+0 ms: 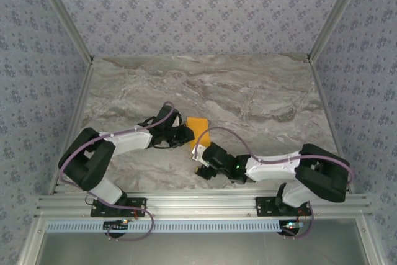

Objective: Fold a paper plane with a square sheet of paper (fold left side to right side)
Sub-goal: Third fold the triangle at the center of the table.

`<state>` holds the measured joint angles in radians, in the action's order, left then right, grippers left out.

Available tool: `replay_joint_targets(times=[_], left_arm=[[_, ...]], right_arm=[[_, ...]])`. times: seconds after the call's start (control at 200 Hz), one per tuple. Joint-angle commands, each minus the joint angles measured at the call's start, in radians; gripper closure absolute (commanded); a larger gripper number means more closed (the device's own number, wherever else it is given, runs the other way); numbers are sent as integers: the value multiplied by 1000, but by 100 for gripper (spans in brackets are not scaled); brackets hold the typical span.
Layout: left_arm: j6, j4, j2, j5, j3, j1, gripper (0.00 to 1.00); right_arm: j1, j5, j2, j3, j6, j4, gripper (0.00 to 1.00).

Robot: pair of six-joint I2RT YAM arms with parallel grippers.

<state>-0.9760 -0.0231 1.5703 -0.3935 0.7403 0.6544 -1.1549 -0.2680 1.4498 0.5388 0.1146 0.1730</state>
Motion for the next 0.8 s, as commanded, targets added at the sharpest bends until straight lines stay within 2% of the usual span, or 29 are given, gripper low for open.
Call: replay_joint_targets(times=[0.0,0.175,0.305,0.425,0.615,0.74,0.794], left_arm=[[-13,20,-30,-3,1,-3,84],[-12,24,-29,-5,5,-3,84],[-10,27,-32,-4,2,-5,82],[-6,31,-32,-4,7,-7,78],[15,55,-43,-6,7,-25,72],[42,95,-74,-5,9,-45,65],[57,116,-92,-4,8,-57,62]], right_arm=[[-17,-79,43,55,45,55,13],[-20,-88,98,98,49,69,17],[-20,-63,113,111,51,70,29],[-17,-47,116,112,41,75,43],[-10,-3,110,117,32,45,74],[9,46,106,120,8,21,93],[22,79,104,121,-4,15,98]])
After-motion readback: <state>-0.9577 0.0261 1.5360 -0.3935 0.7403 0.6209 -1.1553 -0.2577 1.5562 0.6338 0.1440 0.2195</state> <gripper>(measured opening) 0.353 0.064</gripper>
